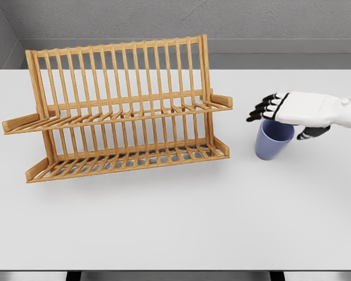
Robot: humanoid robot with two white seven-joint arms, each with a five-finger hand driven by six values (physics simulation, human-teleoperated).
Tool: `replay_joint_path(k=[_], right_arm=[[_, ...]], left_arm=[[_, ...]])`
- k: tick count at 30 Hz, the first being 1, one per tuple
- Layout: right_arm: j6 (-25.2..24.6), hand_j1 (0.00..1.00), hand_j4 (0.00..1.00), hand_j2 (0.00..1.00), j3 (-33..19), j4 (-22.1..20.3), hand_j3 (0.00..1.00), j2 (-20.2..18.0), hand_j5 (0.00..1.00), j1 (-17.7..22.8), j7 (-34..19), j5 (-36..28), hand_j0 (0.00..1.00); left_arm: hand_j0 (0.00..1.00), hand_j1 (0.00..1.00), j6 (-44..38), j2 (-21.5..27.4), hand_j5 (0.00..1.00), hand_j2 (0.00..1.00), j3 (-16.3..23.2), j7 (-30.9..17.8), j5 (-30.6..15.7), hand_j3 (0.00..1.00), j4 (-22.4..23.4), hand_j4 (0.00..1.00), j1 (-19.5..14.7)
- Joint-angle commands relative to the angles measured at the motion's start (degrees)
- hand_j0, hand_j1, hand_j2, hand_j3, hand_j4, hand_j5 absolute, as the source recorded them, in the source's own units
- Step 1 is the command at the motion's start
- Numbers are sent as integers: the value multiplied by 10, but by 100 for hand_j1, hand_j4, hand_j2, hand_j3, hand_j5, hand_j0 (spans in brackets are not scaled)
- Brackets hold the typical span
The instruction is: Right arm put cup on second shelf
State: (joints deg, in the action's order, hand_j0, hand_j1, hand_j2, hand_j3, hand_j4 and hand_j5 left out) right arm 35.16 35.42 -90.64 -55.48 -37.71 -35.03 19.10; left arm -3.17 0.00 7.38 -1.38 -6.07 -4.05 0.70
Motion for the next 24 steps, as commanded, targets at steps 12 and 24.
replay_joint_path(k=[12, 24], right_arm=[[-2, 100, 100, 100, 26, 61, 100, 19, 100, -7, 0, -3, 100], [-2, 100, 100, 100, 40, 77, 100, 38, 100, -12, 0, -3, 100]], left_arm=[[100, 100, 0, 0, 100, 100, 0, 1, 0, 100, 0, 100, 0], [100, 100, 0, 0, 100, 100, 0, 0, 0, 100, 0, 100, 0]])
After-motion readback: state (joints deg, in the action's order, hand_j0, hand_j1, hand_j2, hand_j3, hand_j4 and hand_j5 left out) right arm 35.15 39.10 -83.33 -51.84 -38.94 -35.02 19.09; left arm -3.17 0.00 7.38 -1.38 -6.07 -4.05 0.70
